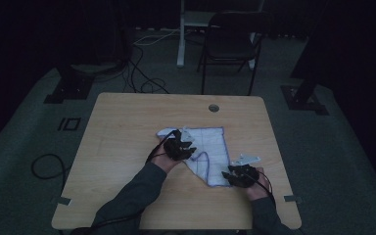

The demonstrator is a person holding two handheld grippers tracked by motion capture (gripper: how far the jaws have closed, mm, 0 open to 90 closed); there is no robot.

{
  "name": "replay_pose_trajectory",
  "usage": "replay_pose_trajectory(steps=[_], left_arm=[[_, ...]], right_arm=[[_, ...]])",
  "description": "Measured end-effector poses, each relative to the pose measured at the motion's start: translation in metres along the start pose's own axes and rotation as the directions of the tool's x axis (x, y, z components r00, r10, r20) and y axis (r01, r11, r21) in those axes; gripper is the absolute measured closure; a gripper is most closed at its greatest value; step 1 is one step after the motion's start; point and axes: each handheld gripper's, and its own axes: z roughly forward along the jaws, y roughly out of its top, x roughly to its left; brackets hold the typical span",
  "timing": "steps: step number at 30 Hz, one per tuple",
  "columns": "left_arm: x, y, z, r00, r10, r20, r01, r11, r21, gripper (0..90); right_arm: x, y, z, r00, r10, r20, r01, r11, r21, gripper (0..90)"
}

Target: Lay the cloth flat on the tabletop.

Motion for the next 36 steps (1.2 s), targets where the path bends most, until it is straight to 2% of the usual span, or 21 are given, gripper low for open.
replay_pose_trajectory(steps=[5,10,12,15,18,22,28,31,36], left_arm=[[-0.003,-0.005,0.014,0.9998,0.003,0.017,-0.004,0.9990,0.044,70.0],[-0.011,-0.010,0.036,0.9988,0.009,0.048,-0.013,0.9967,0.080,63.0],[-0.012,-0.012,0.043,0.9992,0.002,0.039,-0.006,0.9957,0.092,60.8],[-0.013,-0.014,0.052,0.9998,0.016,0.010,-0.017,0.9920,0.125,59.4],[-0.012,-0.015,0.054,1.0000,0.006,0.000,-0.006,0.9918,0.128,68.9],[-0.012,-0.014,0.049,0.9998,0.007,-0.016,-0.005,0.9914,0.131,84.2],[-0.012,-0.018,0.026,0.9995,0.014,-0.029,-0.010,0.9940,0.109,85.0],[-0.011,-0.027,0.008,0.9996,0.002,-0.029,0.001,0.9960,0.089,84.8],[-0.011,-0.047,-0.016,0.9998,-0.009,-0.018,0.010,0.9964,0.084,84.5]], right_arm=[[0.000,0.000,0.000,1.0000,-0.001,0.001,0.001,1.000,-0.001,60.3],[-0.001,0.000,0.000,1.0000,0.005,-0.003,-0.005,1.000,-0.005,60.3],[-0.001,-0.001,0.000,1.0000,0.005,-0.003,-0.005,1.000,-0.006,60.4],[0.000,-0.001,0.000,1.0000,0.007,-0.003,-0.007,1.000,-0.006,60.3],[-0.001,-0.001,0.000,1.0000,0.009,-0.005,-0.009,1.000,-0.007,60.3],[-0.001,-0.001,0.000,0.9999,0.010,-0.007,-0.010,1.000,-0.010,60.3],[-0.001,-0.001,0.000,0.9999,0.012,-0.008,-0.012,1.000,-0.009,60.3],[-0.002,-0.002,0.000,0.9999,0.013,-0.009,-0.013,1.000,-0.011,60.3],[-0.002,-0.002,0.000,0.9998,0.018,-0.012,-0.019,1.000,-0.011,60.2]])
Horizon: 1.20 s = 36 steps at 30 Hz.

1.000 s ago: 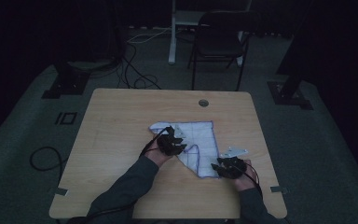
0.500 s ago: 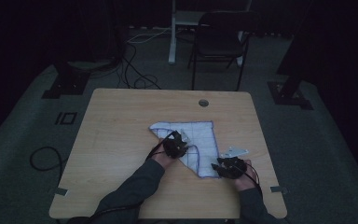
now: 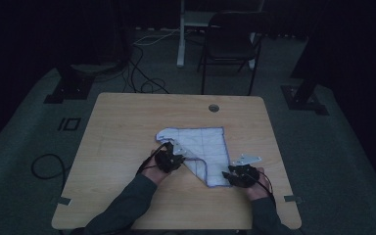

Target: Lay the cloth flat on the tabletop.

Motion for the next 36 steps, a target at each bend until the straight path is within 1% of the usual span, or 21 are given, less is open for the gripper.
replay_pose_trajectory(steps=[5,7,9,10,12,13,15,18,21,25,27,29,31,32,33,35,36], left_arm=[[-0.004,-0.024,-0.015,1.0000,-0.005,-0.002,0.005,0.9999,0.015,84.4],[-0.007,-0.034,-0.021,0.9999,-0.016,0.005,0.016,0.9997,0.020,84.4],[-0.009,-0.044,-0.026,0.9998,-0.022,0.002,0.022,0.9993,0.029,84.5],[-0.011,-0.050,-0.029,0.9993,-0.038,0.005,0.037,0.9989,0.027,84.5],[-0.013,-0.059,-0.034,0.9990,-0.044,-0.003,0.044,0.9984,0.035,84.4],[-0.014,-0.062,-0.036,0.9992,-0.040,-0.006,0.041,0.9982,0.043,84.4],[-0.016,-0.071,-0.041,0.9985,-0.055,-0.003,0.055,0.9976,0.043,84.4],[-0.018,-0.080,-0.046,0.9979,-0.064,-0.009,0.064,0.9967,0.049,83.7],[-0.019,-0.088,-0.052,0.9966,-0.082,-0.002,0.082,0.9954,0.049,82.7],[-0.023,-0.094,-0.056,0.9967,-0.081,0.003,0.081,0.9952,0.056,80.9],[-0.024,-0.098,-0.059,0.9968,-0.080,-0.004,0.080,0.9947,0.064,79.6],[-0.023,-0.102,-0.062,0.9960,-0.089,-0.014,0.089,0.9938,0.066,79.0],[-0.019,-0.107,-0.066,0.9941,-0.102,-0.037,0.104,0.9923,0.067,78.4],[-0.019,-0.107,-0.066,0.9941,-0.102,-0.037,0.104,0.9923,0.067,78.2],[-0.012,-0.110,-0.069,0.9913,-0.114,-0.066,0.119,0.9907,0.066,78.2],[-0.005,-0.110,-0.071,0.9871,-0.131,-0.092,0.136,0.9889,0.059,78.2],[-0.002,-0.109,-0.071,0.9848,-0.138,-0.105,0.144,0.9886,0.046,78.0]], right_arm=[[0.000,0.000,0.000,1.0000,0.002,-0.001,-0.002,1.000,0.000,60.1],[0.000,0.000,0.000,1.0000,0.002,-0.002,-0.002,1.000,0.000,60.0],[-0.001,0.000,0.000,1.0000,0.002,-0.004,-0.002,1.000,0.000,60.1],[-0.001,0.000,0.000,1.0000,0.003,-0.004,-0.003,1.000,0.000,60.1],[-0.001,0.000,0.000,1.0000,0.003,-0.003,-0.003,1.000,0.000,60.0],[-0.001,0.000,0.000,1.0000,0.004,-0.003,-0.004,1.000,0.000,60.0],[-0.001,0.000,0.000,1.0000,0.004,-0.003,-0.004,1.000,0.000,60.0],[0.000,-0.001,0.000,1.0000,0.004,0.000,-0.004,1.000,-0.001,60.1],[0.000,-0.001,-0.001,1.0000,0.002,0.001,-0.002,1.000,0.002,59.9],[0.000,-0.001,-0.002,1.0000,0.001,-0.003,-0.001,1.000,0.004,59.8],[0.000,-0.002,-0.002,1.0000,0.006,-0.006,-0.006,1.000,0.005,59.9],[-0.001,-0.002,-0.002,0.9999,0.011,-0.009,-0.011,1.000,0.004,59.9],[-0.001,-0.002,-0.002,0.9999,0.012,-0.010,-0.012,1.000,0.005,59.9],[-0.001,-0.002,-0.002,0.9999,0.012,-0.010,-0.012,1.000,0.005,59.9],[-0.001,-0.002,-0.002,0.9999,0.013,-0.009,-0.013,1.000,0.005,59.9],[0.000,0.000,-0.003,0.9999,0.011,0.010,-0.011,1.000,-0.001,59.9],[0.001,0.001,-0.003,0.9998,0.008,0.018,-0.007,1.000,-0.011,60.0]])
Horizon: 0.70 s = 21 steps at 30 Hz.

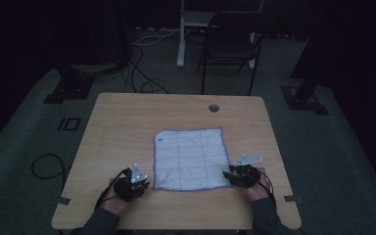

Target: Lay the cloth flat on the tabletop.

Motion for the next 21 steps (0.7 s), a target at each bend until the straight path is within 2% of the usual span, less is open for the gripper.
replay_pose_trajectory(steps=[4,7,14,17,19,21], left_arm=[[0.012,0.011,0.006,0.9991,-0.023,-0.035,0.022,0.9993,-0.031,76.3],[0.020,0.023,0.015,0.9981,-0.041,-0.046,0.038,0.9978,-0.055,75.4],[0.035,0.054,0.046,0.9966,-0.041,-0.072,0.036,0.9969,-0.070,72.6],[0.048,0.064,0.059,0.9941,-0.073,-0.081,0.067,0.9956,-0.065,71.0],[0.057,0.068,0.067,0.9910,-0.106,-0.083,0.101,0.9931,-0.060,70.6],[0.063,0.071,0.074,0.9887,-0.124,-0.084,0.120,0.9911,-0.057,70.3]], right_arm=[[0.000,0.006,-0.002,0.9997,-0.001,0.023,0.002,0.999,-0.052,60.8],[-0.001,0.013,-0.001,0.9993,-0.007,0.038,0.009,0.997,-0.078,61.0],[-0.008,0.030,0.015,0.9985,0.011,0.054,-0.005,0.993,-0.118,61.5],[-0.014,0.038,0.023,0.9972,0.027,0.070,-0.018,0.993,-0.118,61.6],[-0.017,0.041,0.028,0.9965,0.039,0.073,-0.028,0.990,-0.139,61.7],[-0.022,0.044,0.036,0.9951,0.052,0.084,-0.041,0.991,-0.126,62.0]])
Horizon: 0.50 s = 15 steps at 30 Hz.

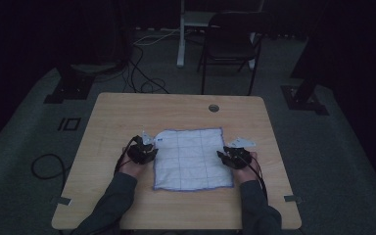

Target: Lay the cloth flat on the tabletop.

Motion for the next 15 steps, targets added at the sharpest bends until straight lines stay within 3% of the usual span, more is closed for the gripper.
replay_pose_trajectory(steps=[4,6,7,11,15], left_arm=[[0.005,0.000,0.013,0.9997,-0.025,0.001,0.025,0.9994,0.022,70.2],[0.005,-0.002,0.015,0.9990,-0.043,0.013,0.043,0.9991,0.006,70.7],[0.005,-0.003,0.015,0.9989,-0.045,0.012,0.045,0.9990,0.006,72.0],[0.003,-0.005,0.013,0.9996,-0.028,-0.003,0.028,0.9996,0.004,75.9],[0.002,-0.007,0.012,0.9994,-0.035,0.000,0.035,0.9994,-0.002,76.9]], right_arm=[[-0.006,0.000,0.015,0.9999,0.014,0.009,-0.014,1.000,0.028,63.5],[-0.006,-0.002,0.018,0.9998,0.017,0.009,-0.017,0.999,0.046,63.8],[-0.008,-0.005,0.019,0.9990,0.045,0.007,-0.045,0.997,0.055,64.4],[-0.003,-0.006,0.014,0.9993,0.034,0.013,-0.035,0.996,0.084,64.6],[0.000,-0.011,0.007,0.9994,0.034,0.005,-0.034,0.996,0.080,64.4]])
